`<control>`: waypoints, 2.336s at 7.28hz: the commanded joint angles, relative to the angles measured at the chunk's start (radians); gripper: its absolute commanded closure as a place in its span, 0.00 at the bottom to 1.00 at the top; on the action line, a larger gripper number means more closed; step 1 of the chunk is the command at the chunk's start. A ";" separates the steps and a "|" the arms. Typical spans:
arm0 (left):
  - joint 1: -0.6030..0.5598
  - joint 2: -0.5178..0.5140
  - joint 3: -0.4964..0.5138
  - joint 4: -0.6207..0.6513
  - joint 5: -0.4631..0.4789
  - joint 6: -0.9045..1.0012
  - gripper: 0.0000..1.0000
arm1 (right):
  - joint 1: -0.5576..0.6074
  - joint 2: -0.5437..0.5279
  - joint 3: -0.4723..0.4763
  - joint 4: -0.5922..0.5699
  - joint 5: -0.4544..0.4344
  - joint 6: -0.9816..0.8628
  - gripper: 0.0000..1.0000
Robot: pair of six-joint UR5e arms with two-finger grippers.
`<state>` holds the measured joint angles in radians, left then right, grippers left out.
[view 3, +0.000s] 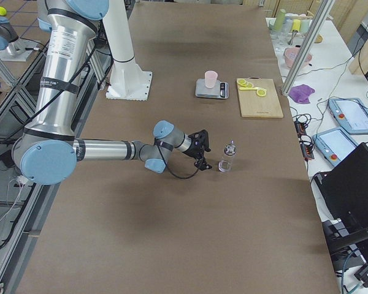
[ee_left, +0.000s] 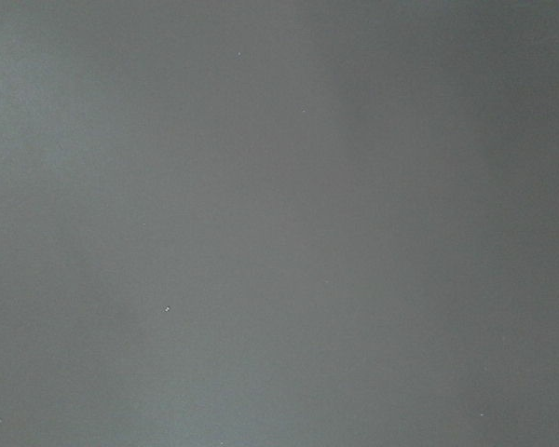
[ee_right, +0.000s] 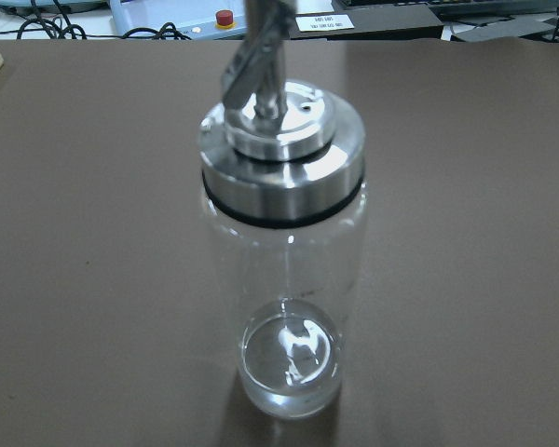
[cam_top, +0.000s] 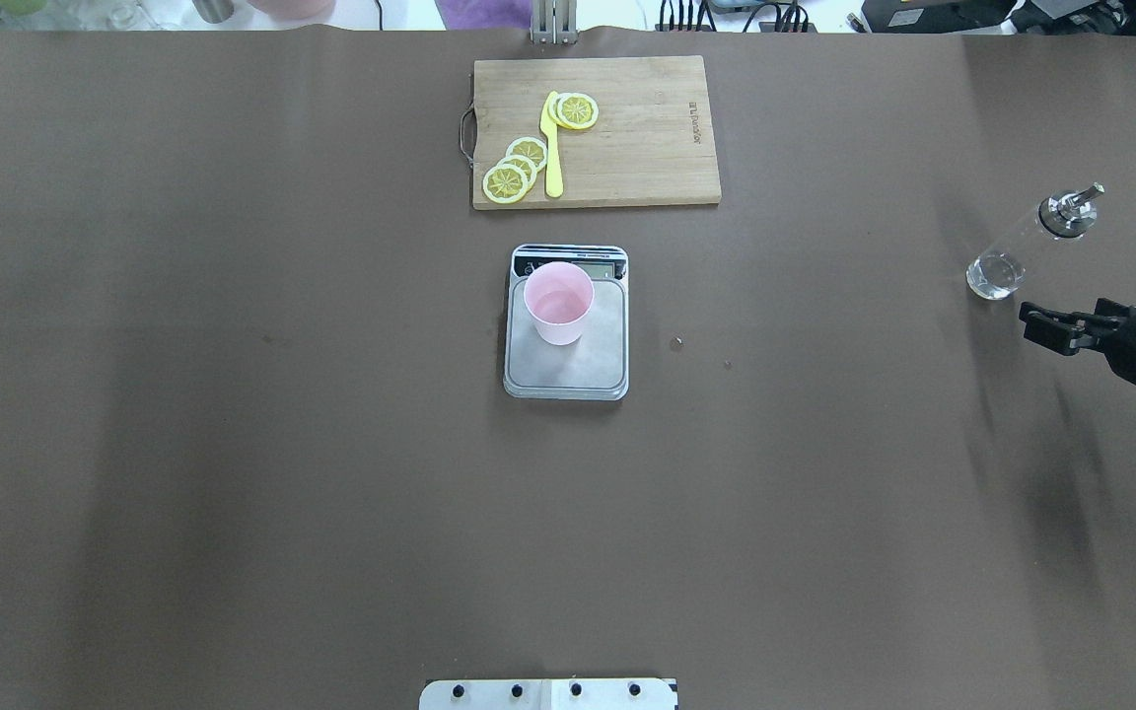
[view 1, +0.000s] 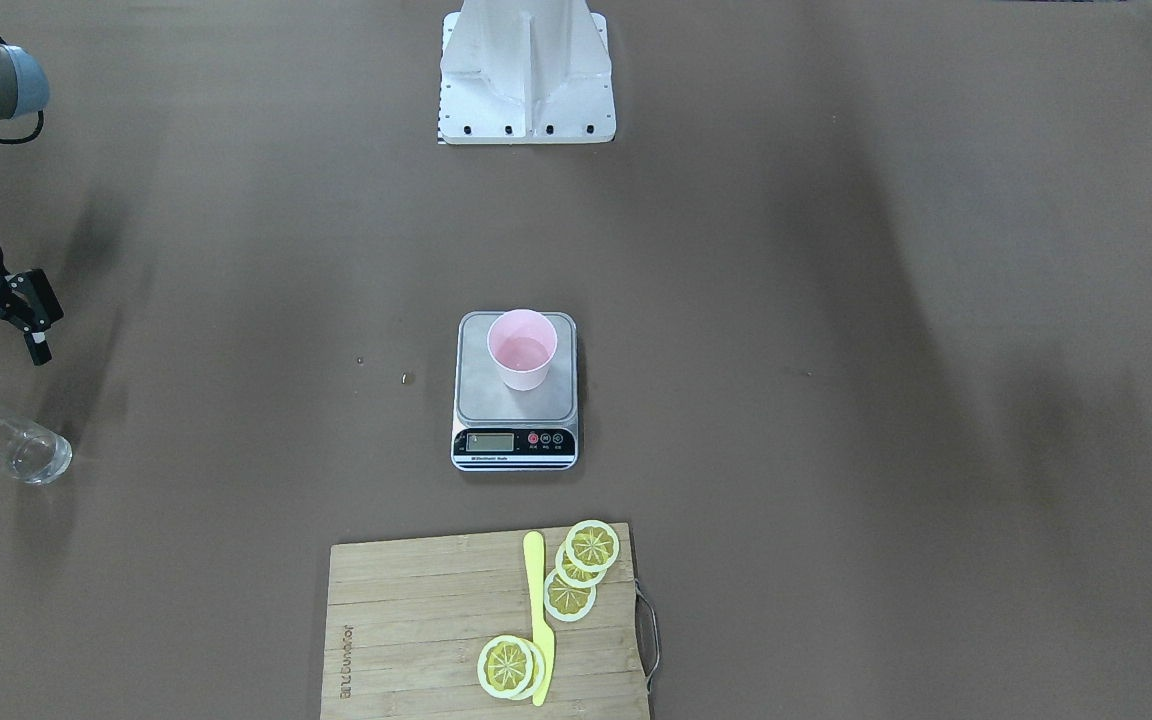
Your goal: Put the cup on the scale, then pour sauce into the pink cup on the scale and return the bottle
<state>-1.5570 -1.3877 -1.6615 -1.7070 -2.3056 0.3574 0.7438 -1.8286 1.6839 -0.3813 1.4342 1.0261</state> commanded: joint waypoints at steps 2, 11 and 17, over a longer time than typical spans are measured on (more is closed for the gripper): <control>0.000 -0.001 -0.003 0.001 0.000 -0.001 0.02 | 0.044 -0.049 0.010 0.005 0.087 -0.030 0.00; -0.002 -0.001 -0.006 0.001 0.000 0.000 0.02 | 0.833 0.268 -0.256 -0.453 0.851 -0.685 0.00; -0.002 -0.010 0.002 0.006 0.002 -0.001 0.02 | 0.782 0.362 0.058 -1.445 0.873 -1.110 0.00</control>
<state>-1.5585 -1.3954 -1.6607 -1.7025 -2.3031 0.3561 1.5166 -1.4732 1.6196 -1.5150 2.3129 0.0337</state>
